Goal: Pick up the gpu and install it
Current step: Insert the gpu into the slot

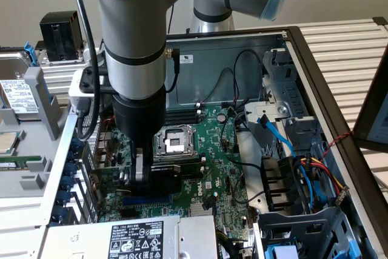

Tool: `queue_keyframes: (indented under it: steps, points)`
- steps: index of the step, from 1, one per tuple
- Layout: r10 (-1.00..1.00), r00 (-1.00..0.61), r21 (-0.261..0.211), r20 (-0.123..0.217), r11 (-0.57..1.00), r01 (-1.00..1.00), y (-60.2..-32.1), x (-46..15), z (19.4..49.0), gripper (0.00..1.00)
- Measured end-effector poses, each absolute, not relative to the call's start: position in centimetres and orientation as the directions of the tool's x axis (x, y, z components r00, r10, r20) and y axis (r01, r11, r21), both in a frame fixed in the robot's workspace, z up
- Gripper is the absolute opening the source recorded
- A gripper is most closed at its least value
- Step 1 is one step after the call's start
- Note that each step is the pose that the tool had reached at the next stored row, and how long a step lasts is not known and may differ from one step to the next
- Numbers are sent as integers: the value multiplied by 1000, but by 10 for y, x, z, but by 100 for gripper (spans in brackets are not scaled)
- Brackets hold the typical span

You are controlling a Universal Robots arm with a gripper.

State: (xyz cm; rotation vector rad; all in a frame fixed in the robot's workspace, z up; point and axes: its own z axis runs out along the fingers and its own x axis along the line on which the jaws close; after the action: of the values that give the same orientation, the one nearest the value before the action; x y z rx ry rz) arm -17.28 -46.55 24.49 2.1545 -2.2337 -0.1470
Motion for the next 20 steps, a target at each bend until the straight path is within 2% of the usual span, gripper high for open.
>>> queue_keyframes:
  steps: [20]
  points:
    - [-999, -39, 92, -32, 36, -995, -466, -173, 245, 27]
